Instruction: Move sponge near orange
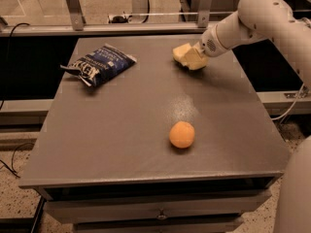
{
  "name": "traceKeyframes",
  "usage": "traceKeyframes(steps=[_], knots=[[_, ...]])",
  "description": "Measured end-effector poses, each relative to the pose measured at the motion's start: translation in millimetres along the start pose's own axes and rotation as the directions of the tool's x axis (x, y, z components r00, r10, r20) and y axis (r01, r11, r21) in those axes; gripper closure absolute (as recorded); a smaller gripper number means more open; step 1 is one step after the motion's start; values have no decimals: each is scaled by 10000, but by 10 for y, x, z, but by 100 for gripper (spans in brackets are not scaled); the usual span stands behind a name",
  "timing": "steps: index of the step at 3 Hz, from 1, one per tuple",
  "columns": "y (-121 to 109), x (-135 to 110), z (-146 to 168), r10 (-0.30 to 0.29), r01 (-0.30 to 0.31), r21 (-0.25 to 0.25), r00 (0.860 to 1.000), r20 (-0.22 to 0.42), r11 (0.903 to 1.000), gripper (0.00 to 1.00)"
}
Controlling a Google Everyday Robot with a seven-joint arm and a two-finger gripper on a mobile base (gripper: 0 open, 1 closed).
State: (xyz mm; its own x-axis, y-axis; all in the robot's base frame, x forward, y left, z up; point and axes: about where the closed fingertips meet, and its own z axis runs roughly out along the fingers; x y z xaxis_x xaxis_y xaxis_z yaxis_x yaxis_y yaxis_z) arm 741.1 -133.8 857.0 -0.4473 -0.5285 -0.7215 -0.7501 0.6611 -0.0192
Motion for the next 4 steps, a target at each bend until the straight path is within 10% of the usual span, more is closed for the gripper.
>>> traceKeyframes(steps=[2,4], knots=[[571,284,-626,-1519,1471,-1405,9881,-238,9791,100],[1083,794,-988,-2762,2510,-2697,9593,-592,9296,100]])
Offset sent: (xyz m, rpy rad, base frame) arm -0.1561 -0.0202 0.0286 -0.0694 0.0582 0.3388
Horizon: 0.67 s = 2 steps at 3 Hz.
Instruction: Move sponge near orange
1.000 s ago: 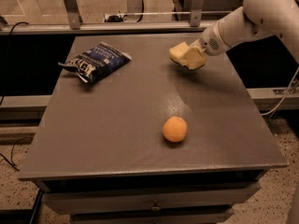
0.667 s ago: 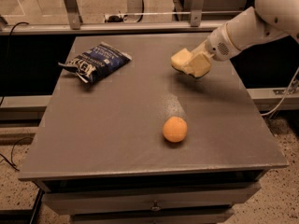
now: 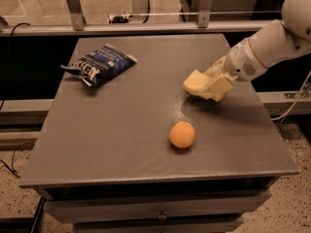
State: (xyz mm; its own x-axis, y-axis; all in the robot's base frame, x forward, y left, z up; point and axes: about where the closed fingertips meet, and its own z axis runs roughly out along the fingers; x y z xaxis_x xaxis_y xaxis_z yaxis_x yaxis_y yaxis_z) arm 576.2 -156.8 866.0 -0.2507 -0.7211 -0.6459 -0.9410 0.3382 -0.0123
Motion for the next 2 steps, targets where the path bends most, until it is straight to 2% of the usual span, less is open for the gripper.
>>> traceKeyframes(steps=[1,2], knots=[[172,190,-105,-532,526,-282,9984,-188,9982,100],[357,324,-173,-1213,1195,-582,9922,-280,9911,100]])
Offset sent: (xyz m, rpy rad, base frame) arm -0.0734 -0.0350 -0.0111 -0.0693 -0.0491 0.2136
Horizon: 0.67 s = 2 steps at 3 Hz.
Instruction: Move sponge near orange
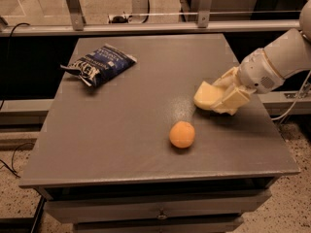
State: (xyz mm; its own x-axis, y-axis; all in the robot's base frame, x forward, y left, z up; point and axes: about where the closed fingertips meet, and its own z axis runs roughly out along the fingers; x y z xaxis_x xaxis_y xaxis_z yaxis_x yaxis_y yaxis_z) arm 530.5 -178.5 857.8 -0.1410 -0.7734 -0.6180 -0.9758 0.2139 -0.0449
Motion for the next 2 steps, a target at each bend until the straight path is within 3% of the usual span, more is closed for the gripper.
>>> traceKeyframes(steps=[1,2], knots=[[272,71,-11,-928,921,-458,9956,-134,9947,100],[457,84,-16,-1478,1451,-833,9886,-277,9859,100]])
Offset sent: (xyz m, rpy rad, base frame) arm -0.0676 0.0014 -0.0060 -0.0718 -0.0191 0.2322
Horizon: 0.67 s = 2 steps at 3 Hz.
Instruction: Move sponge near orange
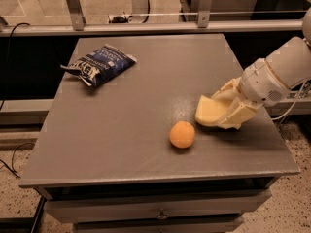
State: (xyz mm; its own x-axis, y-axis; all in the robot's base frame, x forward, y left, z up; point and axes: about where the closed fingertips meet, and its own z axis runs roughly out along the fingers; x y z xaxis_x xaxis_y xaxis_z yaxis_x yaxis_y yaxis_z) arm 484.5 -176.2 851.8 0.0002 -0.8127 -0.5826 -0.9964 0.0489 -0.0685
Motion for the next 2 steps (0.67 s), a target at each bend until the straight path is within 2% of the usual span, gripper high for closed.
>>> traceKeyframes(steps=[1,2], knots=[[119,-38,64,-419,410,-448,9989,-195,9982,84],[187,-56,108,-670,647,-724,9973,-302,9953,60]])
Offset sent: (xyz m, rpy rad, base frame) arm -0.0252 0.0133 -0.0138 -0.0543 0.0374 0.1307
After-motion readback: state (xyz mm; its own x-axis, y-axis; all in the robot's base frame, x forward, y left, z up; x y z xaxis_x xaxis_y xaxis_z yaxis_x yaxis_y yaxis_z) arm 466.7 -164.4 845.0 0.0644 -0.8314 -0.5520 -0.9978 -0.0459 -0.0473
